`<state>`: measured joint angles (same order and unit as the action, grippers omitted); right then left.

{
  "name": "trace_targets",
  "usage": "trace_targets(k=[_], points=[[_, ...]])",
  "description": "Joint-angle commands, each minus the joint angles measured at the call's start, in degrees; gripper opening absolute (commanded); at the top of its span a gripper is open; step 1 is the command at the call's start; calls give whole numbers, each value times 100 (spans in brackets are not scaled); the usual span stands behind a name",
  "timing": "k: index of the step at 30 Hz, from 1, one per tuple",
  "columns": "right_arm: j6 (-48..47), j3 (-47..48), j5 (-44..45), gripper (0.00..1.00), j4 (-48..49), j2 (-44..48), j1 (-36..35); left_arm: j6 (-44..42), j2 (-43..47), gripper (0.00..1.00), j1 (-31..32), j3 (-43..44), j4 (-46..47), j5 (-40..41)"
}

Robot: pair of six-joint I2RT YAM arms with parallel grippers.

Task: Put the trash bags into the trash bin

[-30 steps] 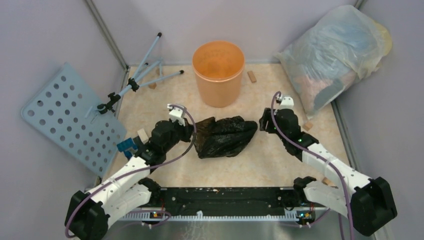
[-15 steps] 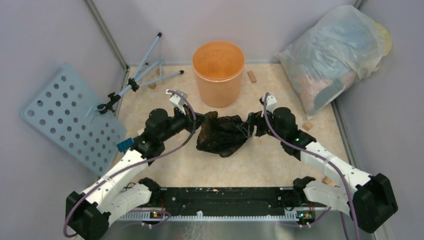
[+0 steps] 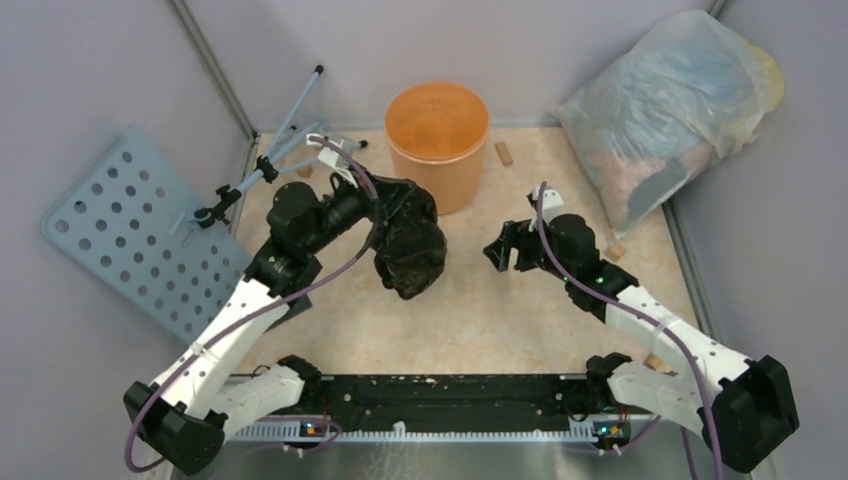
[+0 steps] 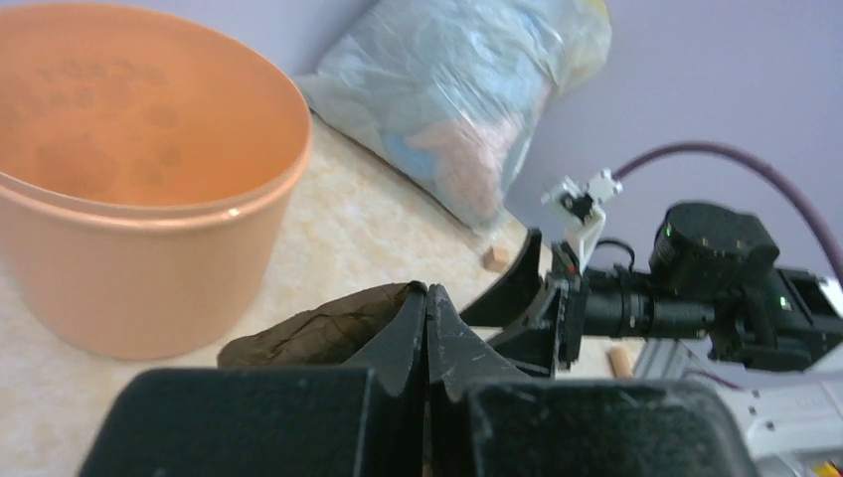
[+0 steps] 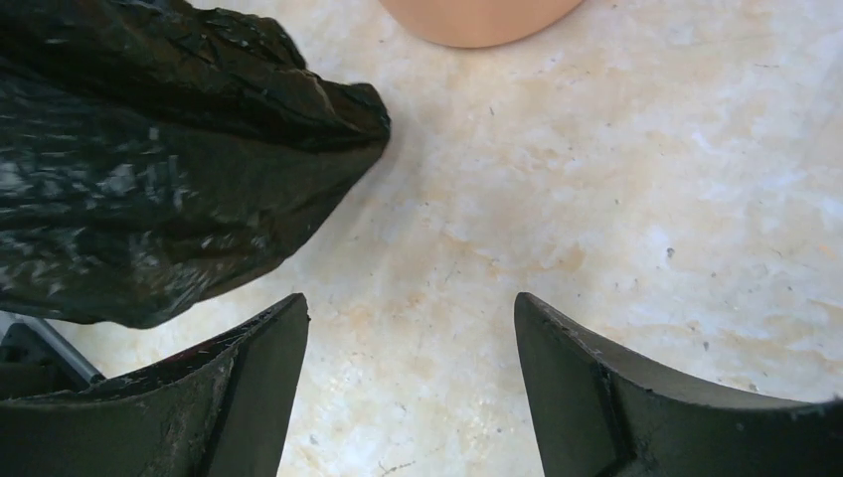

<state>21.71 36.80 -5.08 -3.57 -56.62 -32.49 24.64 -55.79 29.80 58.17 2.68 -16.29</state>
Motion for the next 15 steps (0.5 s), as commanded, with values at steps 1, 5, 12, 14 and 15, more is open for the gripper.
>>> trace_targets(k=[1, 5, 12, 14, 15], points=[[62, 204, 321, 75, -216, 244, -8, 657, -265, 0, 86, -757, 1138, -964], [-19, 20, -148, 78, -4, 391, -7, 982, -843, 1, 685, -1623, 2225, -931], [-226, -108, -1098, 84, 166, 449, -16, 1493, -2187, 67, 1152, -1821, 3391, -1898], [-277, -136, -1188, 86, 138, 500, -18, 1152, -1980, 76, 1151, -1695, 2871, -1790], [-311, -144, -1242, 87, 126, 520, -17, 872, -1784, 79, 1155, -1635, 2519, -1614]])
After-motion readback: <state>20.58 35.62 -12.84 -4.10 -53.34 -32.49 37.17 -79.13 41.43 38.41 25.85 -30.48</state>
